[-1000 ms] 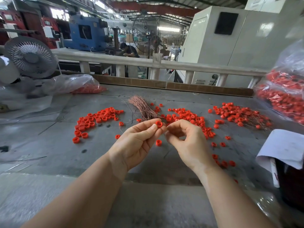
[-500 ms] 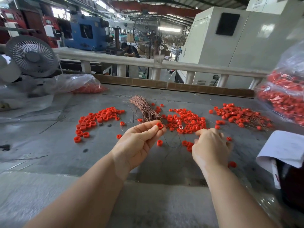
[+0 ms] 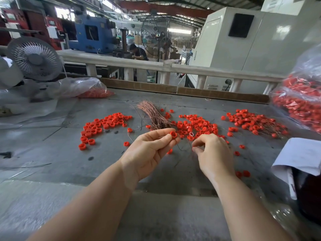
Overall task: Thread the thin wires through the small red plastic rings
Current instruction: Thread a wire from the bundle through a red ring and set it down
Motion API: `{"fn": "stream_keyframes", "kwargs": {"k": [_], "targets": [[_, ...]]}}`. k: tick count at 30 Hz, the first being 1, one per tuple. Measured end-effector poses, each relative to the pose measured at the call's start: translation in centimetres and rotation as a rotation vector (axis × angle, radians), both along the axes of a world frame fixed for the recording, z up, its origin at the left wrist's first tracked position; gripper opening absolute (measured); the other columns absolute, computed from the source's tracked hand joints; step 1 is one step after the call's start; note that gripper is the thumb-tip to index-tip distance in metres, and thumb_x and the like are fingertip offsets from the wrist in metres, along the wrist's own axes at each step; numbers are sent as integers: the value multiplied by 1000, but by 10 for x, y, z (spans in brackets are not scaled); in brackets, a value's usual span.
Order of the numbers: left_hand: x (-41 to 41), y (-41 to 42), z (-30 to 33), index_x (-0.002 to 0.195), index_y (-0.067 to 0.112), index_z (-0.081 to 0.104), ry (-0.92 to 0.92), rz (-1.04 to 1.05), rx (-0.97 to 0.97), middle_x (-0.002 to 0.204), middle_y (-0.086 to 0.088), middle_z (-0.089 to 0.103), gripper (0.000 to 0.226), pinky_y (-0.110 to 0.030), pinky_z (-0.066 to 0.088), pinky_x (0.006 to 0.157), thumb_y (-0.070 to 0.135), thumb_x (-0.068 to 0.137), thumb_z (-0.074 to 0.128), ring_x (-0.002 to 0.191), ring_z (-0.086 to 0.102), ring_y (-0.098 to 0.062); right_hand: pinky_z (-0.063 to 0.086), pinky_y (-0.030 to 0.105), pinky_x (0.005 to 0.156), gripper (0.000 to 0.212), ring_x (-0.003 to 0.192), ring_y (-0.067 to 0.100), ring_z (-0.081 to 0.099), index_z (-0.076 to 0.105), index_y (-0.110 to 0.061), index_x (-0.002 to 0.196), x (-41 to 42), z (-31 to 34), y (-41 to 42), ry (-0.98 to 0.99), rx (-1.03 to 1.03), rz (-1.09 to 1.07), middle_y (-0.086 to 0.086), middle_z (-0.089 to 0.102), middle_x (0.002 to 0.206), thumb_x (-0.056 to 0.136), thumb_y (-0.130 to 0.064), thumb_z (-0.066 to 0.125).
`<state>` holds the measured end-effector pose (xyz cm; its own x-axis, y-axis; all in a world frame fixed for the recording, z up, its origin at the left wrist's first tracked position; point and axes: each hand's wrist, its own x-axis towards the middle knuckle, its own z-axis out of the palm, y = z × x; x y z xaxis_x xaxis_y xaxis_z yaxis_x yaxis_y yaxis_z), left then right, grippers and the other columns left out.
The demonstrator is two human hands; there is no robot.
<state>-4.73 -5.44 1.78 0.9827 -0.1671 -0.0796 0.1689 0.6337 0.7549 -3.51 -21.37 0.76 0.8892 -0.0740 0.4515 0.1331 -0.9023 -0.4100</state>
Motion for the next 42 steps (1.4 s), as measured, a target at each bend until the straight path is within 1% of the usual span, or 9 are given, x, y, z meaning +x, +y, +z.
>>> {"fn": "stream_keyframes", "kwargs": {"k": [2, 5, 8, 12, 18, 23, 27, 37, 42], "targets": [[0, 0, 0, 69, 4, 75, -2, -2, 5, 76, -13, 72, 17, -17, 56, 61, -1, 64, 59, 72, 71, -16, 47, 31, 75, 18, 79, 13, 59, 64, -24, 74, 1, 2, 2, -51, 270, 148, -7, 66, 77, 81, -9, 68], [0, -1, -1, 68, 5, 75, -6, -1, 22, 76, -13, 72, 17, -18, 56, 63, -2, 66, 59, 72, 71, -16, 45, 11, 62, 24, 62, -3, 56, 64, -25, 70, 1, 6, 5, -51, 608, 303, -11, 64, 63, 80, -5, 69], [-1, -2, -1, 68, 6, 76, -23, -6, 54, 76, -11, 72, 17, -17, 56, 64, 1, 63, 60, 72, 71, -15, 44, 12, 62, 20, 64, -3, 57, 66, -23, 72, 1, 5, 7, 34, 822, 388, -13, 66, 64, 81, -5, 67], [-2, -2, 0, 69, 6, 75, -41, -20, 69, 78, -11, 72, 17, -17, 56, 63, 1, 65, 60, 73, 71, -15, 45, 16, 60, 22, 67, 1, 57, 64, -22, 74, 1, 6, 8, 61, 939, 461, -12, 64, 65, 83, -3, 65], [-3, -3, 1, 70, 6, 75, -51, -37, 57, 78, -12, 72, 21, -16, 56, 63, -3, 73, 56, 73, 71, -16, 44, 12, 55, 23, 65, -1, 58, 64, -21, 73, -2, 7, 10, 37, 949, 535, -10, 64, 64, 83, 0, 64], [-4, -2, 1, 71, 6, 76, -59, -51, 54, 80, -12, 72, 19, -17, 56, 64, 0, 68, 58, 75, 71, -15, 46, 11, 61, 22, 71, -1, 62, 71, -26, 78, -1, 7, 10, -9, 894, 531, -10, 72, 77, 83, -6, 65], [-3, -2, 2, 77, 2, 72, -38, -23, 12, 80, -13, 72, 18, -18, 56, 66, -4, 75, 55, 74, 71, -16, 49, 13, 69, 24, 77, 0, 64, 72, -31, 83, 0, 6, 10, -19, 822, 541, -12, 73, 84, 83, -8, 66], [-5, -4, 4, 87, -1, 67, -42, -30, 24, 79, -11, 72, 18, -16, 56, 66, -6, 83, 50, 72, 71, -14, 44, 10, 63, 18, 61, -6, 56, 68, -26, 73, -3, 10, 13, -136, 747, 531, -17, 67, 65, 81, -10, 68], [-5, -3, 4, 87, -1, 67, -39, 0, 22, 80, -13, 72, 19, -18, 56, 69, -8, 85, 49, 73, 71, -15, 50, 15, 68, 20, 68, 0, 63, 70, -26, 76, -4, 10, 12, -111, 745, 541, -11, 71, 72, 80, -7, 69]]}}
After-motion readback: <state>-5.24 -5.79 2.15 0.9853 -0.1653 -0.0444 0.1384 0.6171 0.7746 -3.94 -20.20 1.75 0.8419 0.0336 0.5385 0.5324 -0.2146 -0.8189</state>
